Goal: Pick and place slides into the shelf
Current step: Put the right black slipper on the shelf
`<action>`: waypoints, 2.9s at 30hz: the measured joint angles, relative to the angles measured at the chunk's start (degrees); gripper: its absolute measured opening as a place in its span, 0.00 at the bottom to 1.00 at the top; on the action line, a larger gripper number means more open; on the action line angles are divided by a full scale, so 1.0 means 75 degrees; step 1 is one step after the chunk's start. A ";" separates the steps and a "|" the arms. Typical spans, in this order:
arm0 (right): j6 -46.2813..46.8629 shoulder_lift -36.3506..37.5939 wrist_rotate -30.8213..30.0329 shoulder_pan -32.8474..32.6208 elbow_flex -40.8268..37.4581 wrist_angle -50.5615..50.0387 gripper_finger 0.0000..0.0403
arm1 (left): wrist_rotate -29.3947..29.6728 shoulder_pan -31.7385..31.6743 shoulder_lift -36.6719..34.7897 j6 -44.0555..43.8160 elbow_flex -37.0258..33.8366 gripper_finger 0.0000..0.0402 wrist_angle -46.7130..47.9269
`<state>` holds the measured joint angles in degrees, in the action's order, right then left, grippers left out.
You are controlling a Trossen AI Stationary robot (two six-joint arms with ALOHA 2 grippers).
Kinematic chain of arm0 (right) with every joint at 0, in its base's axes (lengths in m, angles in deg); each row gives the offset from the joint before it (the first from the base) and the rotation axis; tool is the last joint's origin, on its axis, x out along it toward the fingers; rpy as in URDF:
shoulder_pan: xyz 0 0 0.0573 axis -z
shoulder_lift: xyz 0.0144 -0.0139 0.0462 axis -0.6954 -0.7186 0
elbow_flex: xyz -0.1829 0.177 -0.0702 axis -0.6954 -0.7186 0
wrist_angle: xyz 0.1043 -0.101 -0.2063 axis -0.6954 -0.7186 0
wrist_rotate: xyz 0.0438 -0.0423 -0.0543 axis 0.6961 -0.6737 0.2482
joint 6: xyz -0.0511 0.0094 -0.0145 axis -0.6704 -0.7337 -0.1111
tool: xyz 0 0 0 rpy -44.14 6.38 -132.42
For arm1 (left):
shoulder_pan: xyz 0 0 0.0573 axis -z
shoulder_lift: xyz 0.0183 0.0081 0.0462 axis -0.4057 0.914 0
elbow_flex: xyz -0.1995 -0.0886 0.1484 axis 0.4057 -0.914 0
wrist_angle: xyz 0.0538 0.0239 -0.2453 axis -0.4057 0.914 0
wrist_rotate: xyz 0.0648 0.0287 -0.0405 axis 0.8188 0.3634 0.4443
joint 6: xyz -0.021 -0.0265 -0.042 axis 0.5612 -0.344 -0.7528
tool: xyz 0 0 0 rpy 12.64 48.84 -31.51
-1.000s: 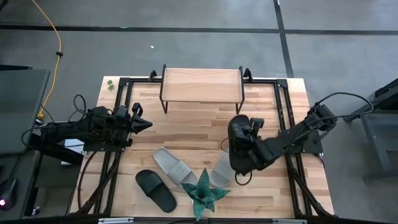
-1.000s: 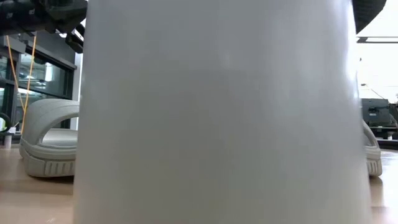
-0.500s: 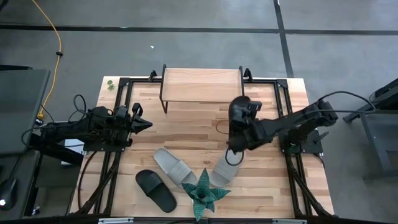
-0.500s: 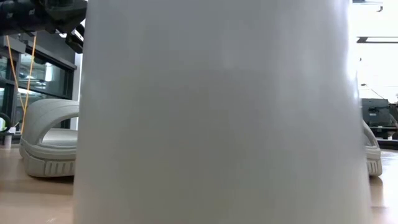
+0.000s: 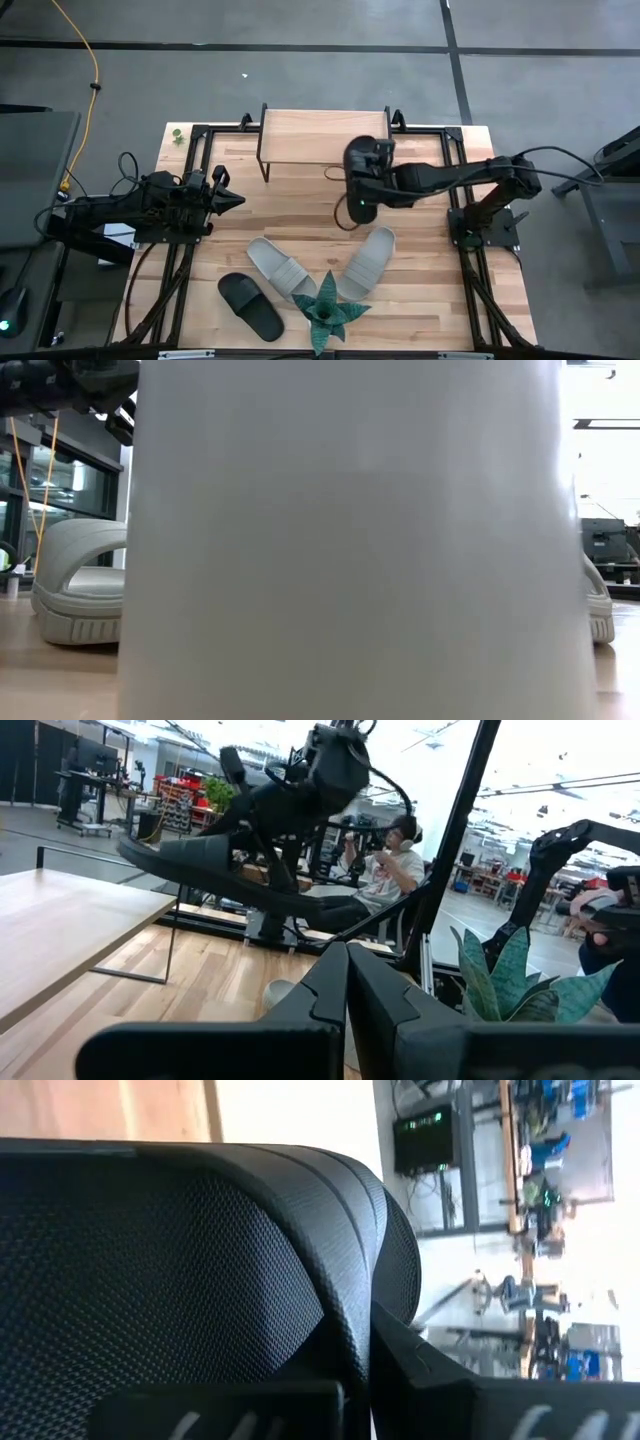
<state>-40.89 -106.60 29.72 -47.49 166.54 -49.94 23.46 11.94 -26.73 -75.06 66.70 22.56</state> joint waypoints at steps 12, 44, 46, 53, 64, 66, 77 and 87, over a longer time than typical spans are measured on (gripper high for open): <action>-0.1917 0.0000 0.1198 0.1071 0.0000 0.2458 0.00 | -0.0014 0.0000 0.0000 0.0003 0.0000 0.00 0.0000; -0.3632 -0.0464 0.2272 0.2910 0.0003 0.4426 0.00 | 0.0201 0.0000 0.1344 0.0003 0.0000 0.31 -0.0877; -0.3653 -0.0501 0.2210 0.2966 0.0003 0.4525 0.00 | 0.0201 0.0000 0.1344 0.0004 0.0000 0.31 -0.0874; -0.3700 -0.0501 0.2329 0.3223 0.0003 0.4873 0.00 | 0.0201 0.0000 0.1344 0.0006 0.0000 0.31 -0.0871; -0.3638 -0.0547 0.2640 0.3414 0.0003 0.5072 0.00 | 0.0344 0.0000 0.1344 0.0006 0.0000 0.31 -0.0871; -0.3554 -0.0631 0.2655 0.3409 0.0003 0.5007 0.00 | 0.0344 0.0000 0.1344 0.0006 0.0000 0.31 -0.0870; -0.3616 -0.1090 0.2635 0.3450 0.0003 0.5039 0.00 | 0.0344 0.0000 0.1344 0.0006 0.0000 0.31 -0.0863; -0.3590 -0.1099 0.2636 0.3627 0.0003 0.5063 0.00 | 0.0343 0.0000 0.1344 0.0006 0.0000 0.31 -0.0863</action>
<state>-67.81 -114.84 49.49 -20.29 166.56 -11.96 26.03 11.94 -16.65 -75.01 66.70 16.09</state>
